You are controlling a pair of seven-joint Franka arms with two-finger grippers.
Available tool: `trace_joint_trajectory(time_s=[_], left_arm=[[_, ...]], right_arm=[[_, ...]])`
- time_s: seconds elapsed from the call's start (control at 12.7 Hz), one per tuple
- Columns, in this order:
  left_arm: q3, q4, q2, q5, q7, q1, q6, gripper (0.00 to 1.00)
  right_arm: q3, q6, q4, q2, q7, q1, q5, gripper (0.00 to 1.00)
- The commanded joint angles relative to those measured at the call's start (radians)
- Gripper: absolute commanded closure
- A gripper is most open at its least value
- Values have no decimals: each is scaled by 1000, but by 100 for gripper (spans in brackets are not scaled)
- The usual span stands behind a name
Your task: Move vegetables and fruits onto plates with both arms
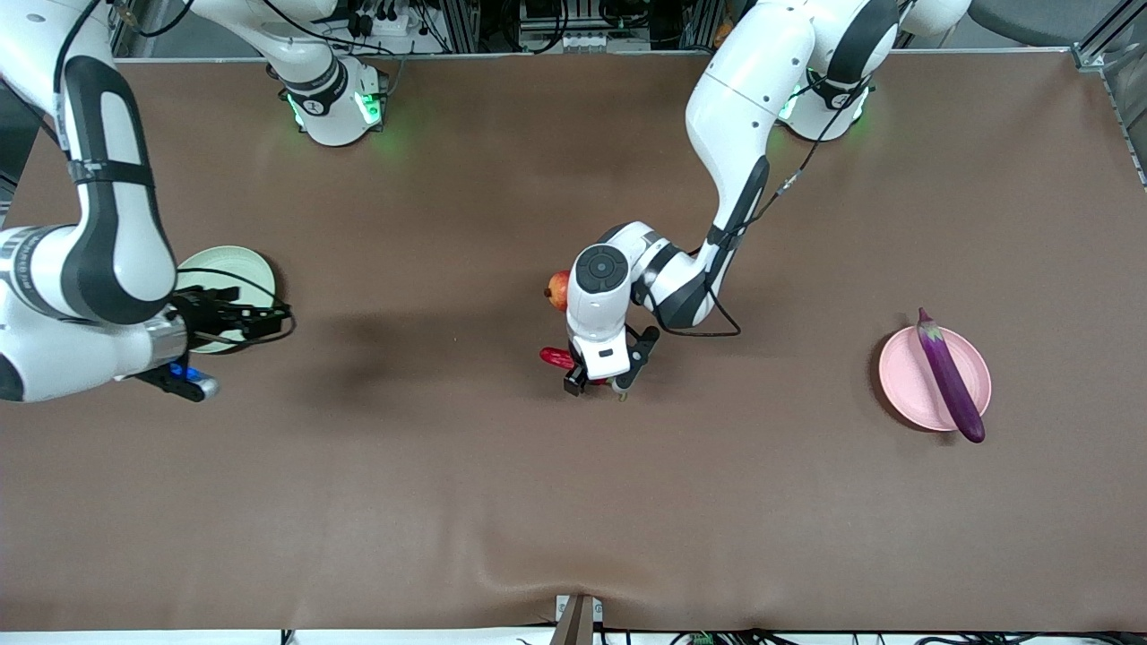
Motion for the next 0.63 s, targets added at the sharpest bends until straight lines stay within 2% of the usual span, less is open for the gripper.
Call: trace_joint_trajectory(time_s=[0.0, 0.24, 0.4, 0.55], left_arm=[[32, 12, -42, -1, -25, -18, -45, 98], [49, 12, -154, -4, -24, -3, -115, 99], [77, 12, -238, -10, -24, 2, -154, 99], [83, 11, -328, -10, -24, 54, -201, 99]], right_arm=[[12, -11, 9, -7, 162, 71, 30, 0], [12, -8, 3, -9, 247, 103, 122, 0], [20, 36, -7, -11, 368, 174, 129, 0], [49, 140, -46, -11, 512, 252, 136, 0]])
